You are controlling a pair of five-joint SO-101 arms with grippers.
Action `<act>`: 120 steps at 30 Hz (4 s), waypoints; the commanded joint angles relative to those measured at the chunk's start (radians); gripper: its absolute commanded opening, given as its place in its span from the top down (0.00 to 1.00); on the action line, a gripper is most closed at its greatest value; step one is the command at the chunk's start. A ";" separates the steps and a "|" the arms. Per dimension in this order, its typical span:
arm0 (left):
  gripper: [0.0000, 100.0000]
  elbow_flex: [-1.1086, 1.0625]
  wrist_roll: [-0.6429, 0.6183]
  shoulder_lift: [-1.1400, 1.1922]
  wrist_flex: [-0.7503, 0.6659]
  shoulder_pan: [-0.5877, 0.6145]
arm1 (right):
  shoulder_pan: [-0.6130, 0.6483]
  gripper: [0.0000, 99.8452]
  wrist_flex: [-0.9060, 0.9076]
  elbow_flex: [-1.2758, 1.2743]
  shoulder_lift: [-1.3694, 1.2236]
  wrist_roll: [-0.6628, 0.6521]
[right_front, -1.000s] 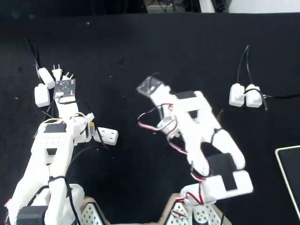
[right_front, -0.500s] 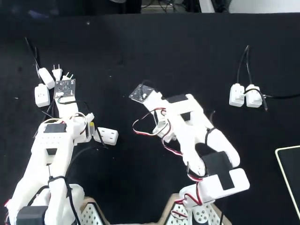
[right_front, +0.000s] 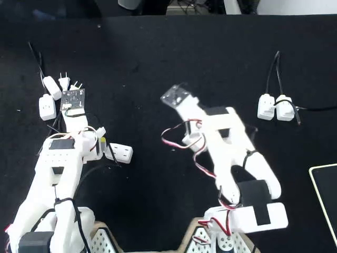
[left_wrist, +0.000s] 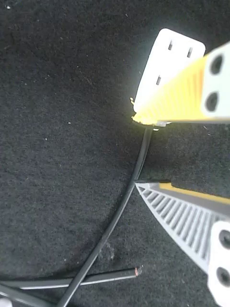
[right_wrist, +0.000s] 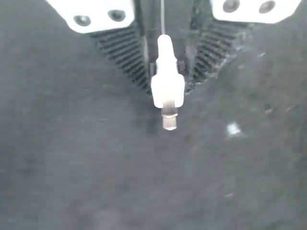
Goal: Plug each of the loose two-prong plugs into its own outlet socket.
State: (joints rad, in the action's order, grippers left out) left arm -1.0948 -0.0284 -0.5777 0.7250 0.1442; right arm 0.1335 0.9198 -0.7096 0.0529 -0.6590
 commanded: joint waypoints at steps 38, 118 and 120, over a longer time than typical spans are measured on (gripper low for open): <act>0.80 -0.015 -0.032 -0.094 -0.002 0.051 | 0.408 0.99 -0.143 -0.317 0.714 0.176; 0.80 -0.453 -0.006 -1.200 0.181 -0.199 | 0.654 0.99 -0.456 -0.872 1.495 0.480; 0.80 -0.404 -0.011 -1.192 0.192 -0.154 | 0.612 0.99 -0.440 -0.869 1.495 0.482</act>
State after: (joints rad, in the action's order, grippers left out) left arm -1.5735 -0.0468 -1.7806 0.8953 -0.0552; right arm 0.8347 0.4687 -1.6042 1.4968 -0.1910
